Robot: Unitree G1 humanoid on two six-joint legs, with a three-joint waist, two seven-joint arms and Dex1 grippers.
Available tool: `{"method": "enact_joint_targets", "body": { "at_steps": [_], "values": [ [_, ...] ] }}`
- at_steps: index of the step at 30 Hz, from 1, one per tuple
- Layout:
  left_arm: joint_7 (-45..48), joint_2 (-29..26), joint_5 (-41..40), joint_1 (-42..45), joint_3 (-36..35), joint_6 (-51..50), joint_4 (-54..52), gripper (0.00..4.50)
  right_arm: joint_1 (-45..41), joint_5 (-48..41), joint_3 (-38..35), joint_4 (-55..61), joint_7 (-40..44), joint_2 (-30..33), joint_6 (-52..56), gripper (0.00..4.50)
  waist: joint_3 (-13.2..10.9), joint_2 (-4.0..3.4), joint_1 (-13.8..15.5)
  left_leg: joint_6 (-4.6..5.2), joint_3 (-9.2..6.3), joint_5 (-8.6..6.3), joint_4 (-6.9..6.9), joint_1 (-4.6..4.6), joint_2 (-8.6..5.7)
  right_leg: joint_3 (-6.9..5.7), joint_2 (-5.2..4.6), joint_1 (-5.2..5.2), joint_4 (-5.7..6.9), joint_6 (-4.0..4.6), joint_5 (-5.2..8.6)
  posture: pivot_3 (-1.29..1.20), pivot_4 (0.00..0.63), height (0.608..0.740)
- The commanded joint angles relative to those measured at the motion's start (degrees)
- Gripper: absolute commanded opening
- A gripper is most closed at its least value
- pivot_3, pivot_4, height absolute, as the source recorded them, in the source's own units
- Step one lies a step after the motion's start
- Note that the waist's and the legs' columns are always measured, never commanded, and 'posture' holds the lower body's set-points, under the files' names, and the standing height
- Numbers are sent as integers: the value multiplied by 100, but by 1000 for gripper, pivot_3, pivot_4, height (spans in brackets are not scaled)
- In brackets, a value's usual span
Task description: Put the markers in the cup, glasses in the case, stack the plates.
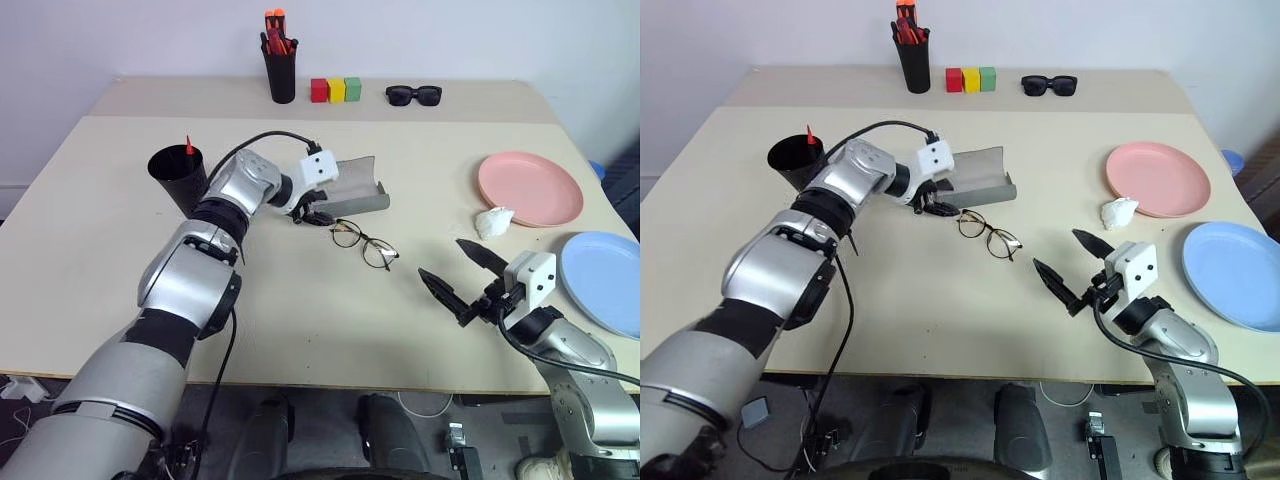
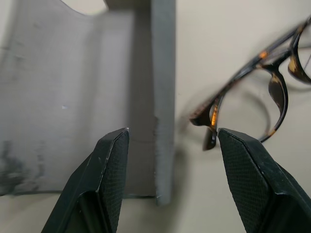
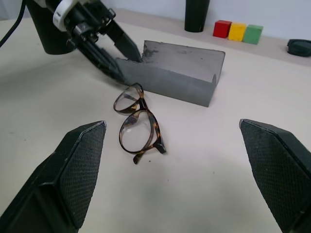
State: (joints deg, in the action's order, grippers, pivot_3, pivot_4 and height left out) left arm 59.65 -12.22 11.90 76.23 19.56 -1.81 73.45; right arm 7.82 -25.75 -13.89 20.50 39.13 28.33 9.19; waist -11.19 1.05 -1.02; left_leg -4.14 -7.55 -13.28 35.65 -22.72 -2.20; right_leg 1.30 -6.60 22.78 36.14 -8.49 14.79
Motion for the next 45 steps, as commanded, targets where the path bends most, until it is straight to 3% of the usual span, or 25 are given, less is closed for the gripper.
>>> {"method": "enact_joint_targets", "body": {
  "at_steps": [1, 2, 8, 17, 23, 33, 45],
  "values": [
    [-368, 119, 272, 214, 42, -14, 115, 2928, 13, -34, -115, 284, -86, -24, -148, 4500, 0, 0, 12, 0, 0, 0, 1, 0, 0, 0, 0, 0, 0, 0, 0, 0, 150, 740],
    [-439, 153, 277, 228, -12, -51, 145, 2928, 26, -42, -128, 308, -106, -25, -146, 4500, 0, 0, 19, 0, 0, 0, 1, 0, 0, 0, 0, -1, 0, -1, 0, 0, 150, 740],
    [-463, 147, 322, 277, -154, -112, 204, 71, 154, -81, -201, 469, -201, -1, -102, 4500, 0, 0, 9, 0, -1, 0, 0, 0, 0, 0, 0, 0, 1, -2, 1, 0, 150, 740],
    [-160, -13, 268, 222, -294, 101, 85, 19, 138, -112, -234, 528, -240, 58, -47, 4500, 0, 0, 12, 0, -1, 0, 1, 0, 0, 0, 0, 0, 1, 1, -1, 0, 150, 740],
    [719, -437, 191, -95, -341, 390, -357, 19, 64, -137, -138, 554, -180, 95, 33, 4500, 0, 0, 1, 0, -1, 0, 0, 0, 0, 0, 0, 0, 2, 17, -11, 0, 150, 740],
    [1747, -941, -1, -1390, -184, 92, -2335, 19, -103, -97, -78, 231, 17, 72, -73, 4500, 1, -3, 12, 0, -2, 0, 5, 3, 1, 1, 0, -4, 8, 19, -12, 0, 150, 740],
    [1788, -706, -287, -2000, -46, -1211, -4218, 19, -201, -49, -43, 115, 103, 26, -130, 4500, 2, -4, 16, 1, -4, 0, 11, 5, 0, 0, 0, -7, 9, 20, -12, 0, 150, 740]
  ]
}}
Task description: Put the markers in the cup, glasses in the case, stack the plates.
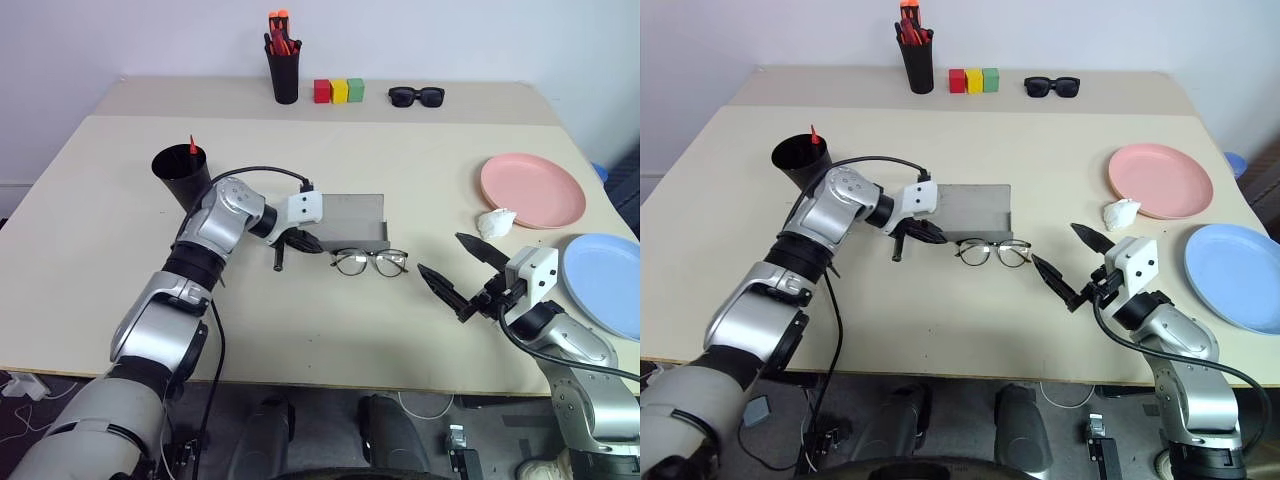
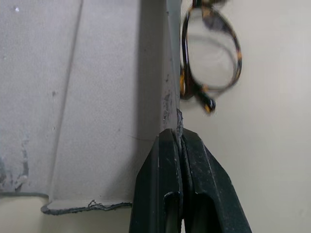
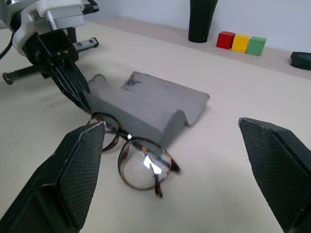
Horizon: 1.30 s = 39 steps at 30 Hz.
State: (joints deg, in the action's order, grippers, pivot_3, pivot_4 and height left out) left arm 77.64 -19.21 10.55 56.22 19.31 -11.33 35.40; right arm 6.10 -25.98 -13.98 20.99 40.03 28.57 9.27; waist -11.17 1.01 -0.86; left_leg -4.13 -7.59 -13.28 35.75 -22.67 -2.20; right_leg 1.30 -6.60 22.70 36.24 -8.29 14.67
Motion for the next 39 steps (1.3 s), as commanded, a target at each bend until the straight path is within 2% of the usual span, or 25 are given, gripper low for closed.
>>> {"method": "enact_joint_targets", "body": {
  "at_steps": [1, 10, 15, 22, 28, 34, 39],
  "values": [
    [-43, -28, -165, -20, -28, -352, -477, 19, 8, -26, -45, 71, 22, -2, -152, 4500, 0, 0, -12, 0, 0, 0, 0, 0, 0, 0, 0, 0, 0, 0, 0, 0, 150, 740],
    [-163, -338, -359, -427, -35, -1127, -1379, 19, 177, -41, -188, -22, 112, 37, -289, 4500, 2, -4, -15, 0, 0, 0, 0, 7, 1, 1, 1, -3, 3, 1, 0, 0, 150, 740],
    [-733, -388, -166, -323, 3, -996, -978, 19, 95, -15, -130, -169, 168, 47, -373, 4500, 2, -4, 2, 1, 0, -1, 7, 9, 1, 1, 1, -8, 3, 1, 0, 0, 150, 740],
    [-736, -551, -61, -310, 214, -492, -616, 19, -7, 1, -96, -207, 192, 68, -341, 4500, 2, -4, -14, 1, 0, -1, 6, 12, 1, 1, 1, -9, 5, 1, 0, 0, 150, 740],
    [-644, -478, -85, -252, 332, -280, -486, 19, 30, 5, -121, -195, 199, 47, -352, 4500, 3, -6, -12, 1, 0, -1, 9, 20, 1, 1, 1, -18, 5, 2, 0, 0, 150, 740],
    [-248, -521, -252, -700, 476, -681, -1524, 19, 104, 1, -158, -172, 195, 25, -395, 4500, 4, -7, -10, 7, 1, -4, 10, 19, 1, 1, 0, -19, 3, 1, 0, 0, 150, 740],
    [-226, -620, -339, -800, 439, -935, -1846, 19, 97, 6, -138, -189, 202, 20, -407, 4500, 4, -7, -6, 8, 0, -5, 15, 19, 1, 1, 1, -21, 4, 2, 0, 0, 150, 740]
  ]
}}
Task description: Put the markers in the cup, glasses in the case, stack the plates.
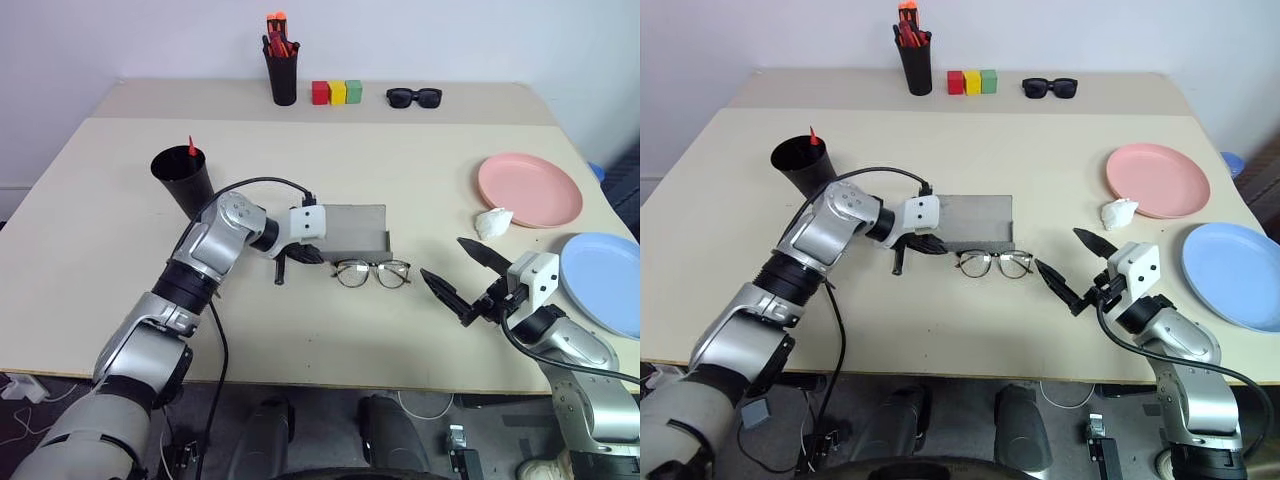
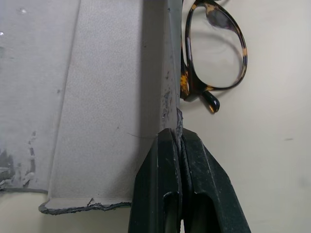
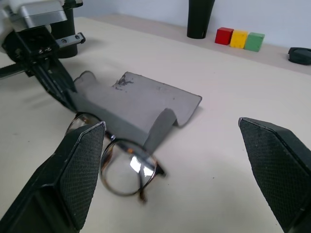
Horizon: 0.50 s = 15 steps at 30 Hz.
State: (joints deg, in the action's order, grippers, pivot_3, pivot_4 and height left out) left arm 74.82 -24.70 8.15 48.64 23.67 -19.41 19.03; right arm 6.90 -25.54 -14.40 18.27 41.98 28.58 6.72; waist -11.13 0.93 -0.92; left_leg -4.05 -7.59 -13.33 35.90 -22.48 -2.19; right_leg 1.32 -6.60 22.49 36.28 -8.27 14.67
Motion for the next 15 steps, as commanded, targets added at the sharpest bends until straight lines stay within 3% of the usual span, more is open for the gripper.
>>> {"method": "enact_joint_targets", "body": {
  "at_steps": [1, 8, 15],
  "values": [
    [32, -87, -123, -35, -36, -160, -210, 19, 12, -36, -88, 82, 8, 19, -149, 4500, 0, 0, -2, 0, 0, 0, 1, 0, 0, 0, 0, -1, 0, 0, 0, 0, 150, 740],
    [-427, -280, -104, 336, -311, 135, 805, 19, 29, -21, -100, -68, 197, 102, -236, 4500, 0, 0, -28, 1, 0, -1, 3, 2, 0, 0, 0, -1, 1, 0, 0, 0, 150, 740],
    [-258, -404, -91, 388, -209, 608, 1044, 19, 132, -125, -147, -99, 475, 249, -241, 4500, 1, -1, -7, 2, 1, -1, 3, 1, 0, 0, 0, -1, 0, 0, 0, 0, 150, 740]
  ]
}}
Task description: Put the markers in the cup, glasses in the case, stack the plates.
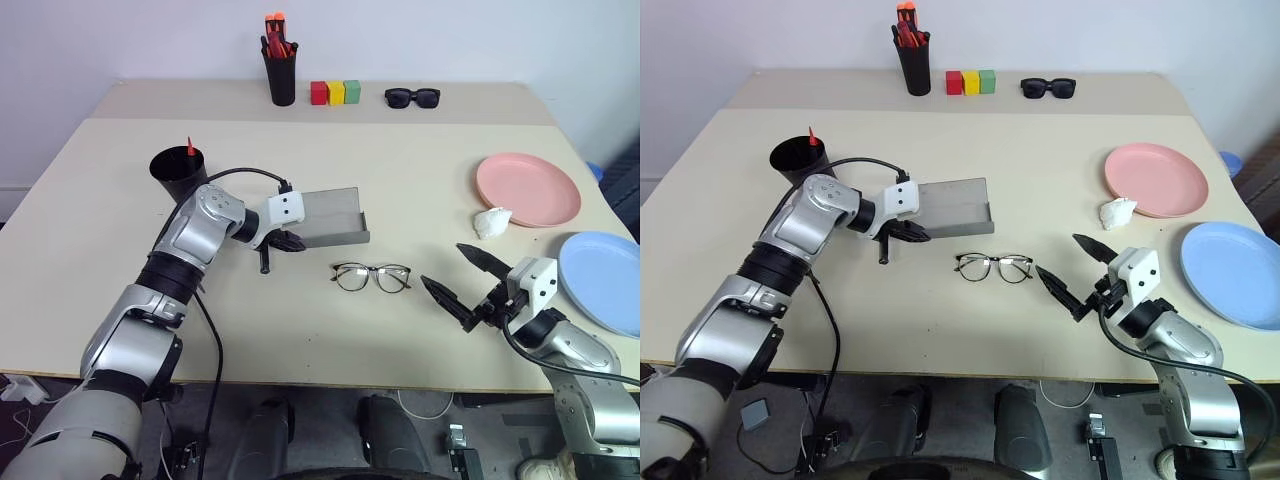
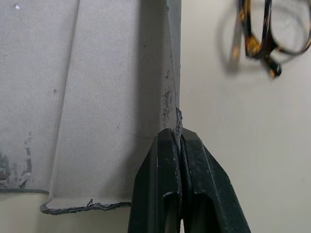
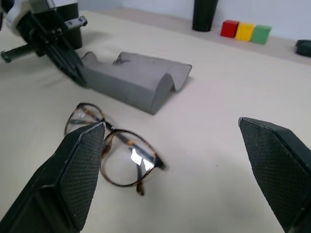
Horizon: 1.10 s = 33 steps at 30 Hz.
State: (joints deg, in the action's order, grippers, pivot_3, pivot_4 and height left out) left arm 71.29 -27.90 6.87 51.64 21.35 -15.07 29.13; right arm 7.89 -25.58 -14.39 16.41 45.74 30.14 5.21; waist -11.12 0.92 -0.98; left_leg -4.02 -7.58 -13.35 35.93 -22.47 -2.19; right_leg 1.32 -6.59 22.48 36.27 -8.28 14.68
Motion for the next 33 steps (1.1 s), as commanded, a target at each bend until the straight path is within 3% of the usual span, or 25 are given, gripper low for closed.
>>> {"method": "enact_joint_targets", "body": {
  "at_steps": [1, 11, 14, 21, 27, 33],
  "values": [
    [143, -82, 40, 97, 46, 251, 59, 19, 48, -146, -159, 108, 133, 129, -65, 4500, 0, 0, -2, 0, 0, 0, 0, 0, 0, 0, 0, 0, 0, 0, 0, 0, 150, 740],
    [315, 55, 137, 366, 132, 709, 508, 19, 371, -329, -370, 231, 465, 459, -26, 4500, 0, 0, 14, 2, 0, -1, 2, -2, 0, 0, 0, -2, -2, 0, 0, 0, 150, 740],
    [336, 74, 155, 398, 113, 787, 597, 930, 438, -315, -429, 193, 593, 585, -62, 4500, 0, 0, 12, 2, 0, -1, 2, -1, 0, 0, 0, -2, -2, 0, 0, 0, 150, 740],
    [436, 40, 22, 351, -15, 775, 388, 4453, 435, -318, -543, 235, 707, 837, 25, 4500, 0, 1, 12, 2, 0, -1, 3, -3, 0, 0, 0, -1, -1, 0, 0, 0, 150, 740],
    [227, -39, -561, 228, -697, 453, -245, 4453, 282, -334, -395, 312, 1147, 1215, 55, 4500, -1, 1, -8, 2, 0, -1, 3, -3, 0, 0, 0, -1, -1, 0, 0, 0, 150, 740],
    [798, -1067, -1995, -1149, -1552, -1281, -2844, 4453, -674, -288, 285, -256, 2007, 1857, 431, 4500, -3, -3, -159, 5, 2, -3, -6, 4, 6, 4, 1, 1, 2, 1, 0, 0, 150, 740]
  ]
}}
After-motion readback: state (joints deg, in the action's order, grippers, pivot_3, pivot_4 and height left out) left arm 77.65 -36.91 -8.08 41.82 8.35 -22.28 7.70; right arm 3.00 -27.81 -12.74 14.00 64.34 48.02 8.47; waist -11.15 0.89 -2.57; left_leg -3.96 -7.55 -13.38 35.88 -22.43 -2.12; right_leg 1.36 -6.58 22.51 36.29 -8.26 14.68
